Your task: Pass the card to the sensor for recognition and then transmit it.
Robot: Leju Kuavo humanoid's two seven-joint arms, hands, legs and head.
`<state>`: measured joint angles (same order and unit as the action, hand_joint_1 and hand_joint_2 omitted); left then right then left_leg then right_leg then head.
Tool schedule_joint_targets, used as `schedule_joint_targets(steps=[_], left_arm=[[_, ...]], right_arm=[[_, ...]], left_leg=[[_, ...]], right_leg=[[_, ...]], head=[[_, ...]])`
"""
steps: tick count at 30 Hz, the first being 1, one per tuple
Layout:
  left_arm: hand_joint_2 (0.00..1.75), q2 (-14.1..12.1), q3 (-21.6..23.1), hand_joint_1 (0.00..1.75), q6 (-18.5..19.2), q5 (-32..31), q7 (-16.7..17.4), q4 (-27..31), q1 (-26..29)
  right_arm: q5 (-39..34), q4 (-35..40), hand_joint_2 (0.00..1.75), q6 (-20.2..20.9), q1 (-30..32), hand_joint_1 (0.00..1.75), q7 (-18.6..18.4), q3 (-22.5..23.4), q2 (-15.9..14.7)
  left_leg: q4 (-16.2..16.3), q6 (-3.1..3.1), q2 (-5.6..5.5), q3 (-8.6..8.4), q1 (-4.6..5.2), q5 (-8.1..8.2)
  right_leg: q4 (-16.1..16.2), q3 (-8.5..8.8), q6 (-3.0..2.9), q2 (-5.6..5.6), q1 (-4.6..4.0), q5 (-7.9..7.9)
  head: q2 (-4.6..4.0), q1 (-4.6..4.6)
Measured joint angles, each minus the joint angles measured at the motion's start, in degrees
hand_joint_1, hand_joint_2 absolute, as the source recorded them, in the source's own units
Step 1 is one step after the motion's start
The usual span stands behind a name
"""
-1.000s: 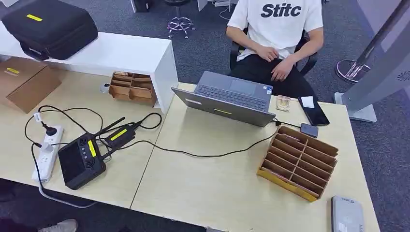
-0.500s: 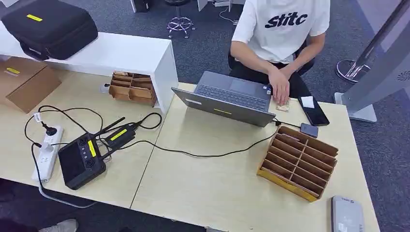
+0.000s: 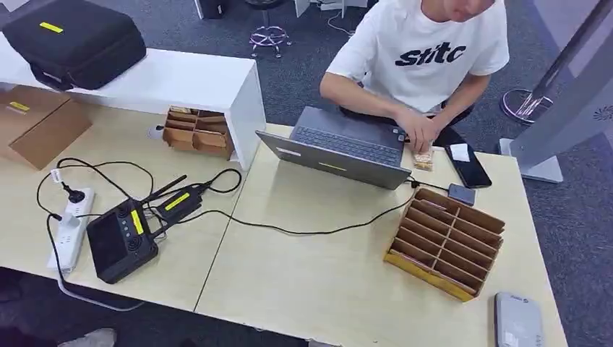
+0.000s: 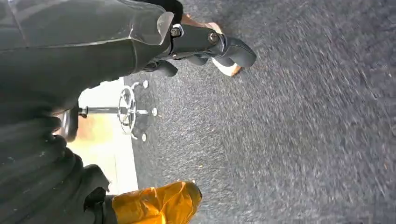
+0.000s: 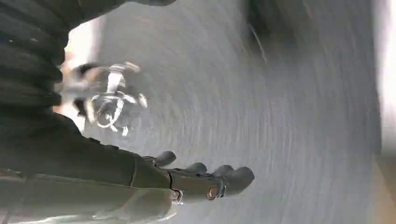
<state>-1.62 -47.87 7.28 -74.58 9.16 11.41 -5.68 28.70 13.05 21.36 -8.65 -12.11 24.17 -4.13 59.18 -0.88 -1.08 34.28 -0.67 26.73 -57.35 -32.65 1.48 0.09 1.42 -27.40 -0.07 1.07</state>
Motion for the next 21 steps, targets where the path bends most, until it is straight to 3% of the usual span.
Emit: schedule_joint_targets(steps=[1, 2, 3, 4, 6, 8, 12, 13, 15, 18, 19, 21], left_arm=[[1.75, 0.0, 0.0, 0.0, 0.0, 0.2, 0.4, 0.0, -0.2], [1.75, 0.0, 0.0, 0.0, -0.1, 0.4, 0.5, 0.0, -0.2], [1.75, 0.0, 0.0, 0.0, -0.2, 0.5, 0.5, 0.0, -0.2], [1.75, 0.0, 0.0, 0.0, -0.3, 0.6, 0.5, 0.0, -0.2], [1.75, 0.0, 0.0, 0.0, -0.4, 0.7, 0.6, 0.0, -0.1], [1.75, 0.1, 0.0, 0.0, -0.4, 0.7, 0.6, 0.0, -0.1], [1.75, 0.1, 0.0, 0.0, -0.9, 1.2, 0.5, 0.0, -0.1], [1.75, 0.1, 0.0, 0.0, -1.0, 1.4, 0.5, 0.0, 0.0], [1.75, 0.0, 0.0, 0.0, -1.0, 1.4, -0.1, 0.0, 0.3], [1.75, 0.0, 0.1, 0.0, 0.3, 0.4, -0.2, 0.0, 0.1], [1.75, 0.0, 0.1, 0.0, 0.5, 0.3, -0.1, 0.0, 0.0], [1.75, 0.1, 0.2, 0.0, 0.3, 0.6, 0.5, 0.0, -0.2]], right_arm=[[-0.3, 0.0, 1.75, 6.5, 0.0, 0.0, -0.5, -0.2, 0.1], [-0.5, 0.0, 1.75, 9.9, 0.0, 0.0, -0.8, -0.2, 0.1], [-0.6, 0.0, 1.75, 9.9, -0.1, 0.0, -0.9, -0.2, -0.3], [-0.7, 0.1, 1.75, 6.9, -0.2, 0.0, -1.0, -0.2, -0.7], [-0.8, 0.1, 1.75, -7.5, -0.4, 0.0, -1.1, -0.2, -1.0], [-0.9, 0.1, 1.75, -19.0, -0.4, 0.0, -1.1, -0.2, -1.0], [-1.9, 0.1, 1.75, -25.6, -0.4, 0.0, -1.1, -0.2, -0.9], [-2.5, 0.1, 1.75, -26.0, -0.4, 0.0, -1.1, -0.2, -0.8], [-2.7, 0.0, 1.75, -21.6, -0.4, 0.0, -1.3, -0.1, -0.8], [0.4, -0.1, 1.75, -5.7, -0.2, 0.0, -1.6, -1.0, -0.8], [0.7, -0.1, 1.75, -3.8, -0.1, 0.0, -1.8, -1.3, -0.9], [0.0, -0.2, 1.75, -8.7, 0.1, 0.0, -2.5, -1.4, -0.4]], left_leg=[[0.0, 0.0, -0.04, 0.0, 0.02, 0.0], [0.0, 0.0, -0.05, -0.01, 0.04, -0.01], [0.0, -0.02, -0.03, 0.0, 0.03, -0.02], [0.0, -0.02, 0.0, 0.0, 0.01, -0.02], [0.0, -0.02, 0.02, 0.01, 0.01, -0.01], [0.0, 0.0, 0.0, 0.02, 0.04, 0.0], [0.0, 0.01, 0.0, 0.02, 0.06, 0.01], [0.0, 0.01, -0.01, 0.01, 0.05, 0.0], [0.0, 0.0, 0.01, 0.01, 0.02, 0.0], [0.0, 0.0, 0.0, 0.0, 0.01, 0.0], [0.0, 0.0, 0.0, 0.0, 0.01, 0.0], [0.0, 0.0, -0.01, 0.0, 0.05, 0.0]], right_leg=[[0.0, 0.0, 0.0, -0.03, 0.02, 0.0], [-0.1, 0.0, 0.0, -0.03, 0.06, 0.0], [-0.1, 0.0, 0.0, -0.02, 0.05, 0.0], [-0.1, 0.01, 0.0, 0.02, 0.02, 0.0], [-0.1, 0.02, 0.0, 0.03, 0.04, 0.0], [-0.1, 0.03, 0.0, 0.01, 0.06, 0.0], [0.0, 0.02, 0.01, 0.01, 0.06, 0.0], [0.0, 0.02, 0.01, 0.0, 0.06, -0.01], [0.0, 0.01, 0.0, 0.01, 0.03, -0.01], [0.0, -0.02, 0.0, 0.01, 0.02, -0.01], [0.0, -0.02, 0.0, 0.01, 0.02, -0.01], [-0.1, -0.01, 0.0, 0.0, 0.06, -0.01]], head=[[0.0, 0.0], [0.0, 0.09], [0.0, 0.04], [0.0, 0.0], [0.0, -0.02], [0.0, -0.02], [0.0, -0.02], [0.0, 0.02], [0.0, 0.0], [0.0, 0.0], [0.0, -0.02], [0.0, 0.02]])
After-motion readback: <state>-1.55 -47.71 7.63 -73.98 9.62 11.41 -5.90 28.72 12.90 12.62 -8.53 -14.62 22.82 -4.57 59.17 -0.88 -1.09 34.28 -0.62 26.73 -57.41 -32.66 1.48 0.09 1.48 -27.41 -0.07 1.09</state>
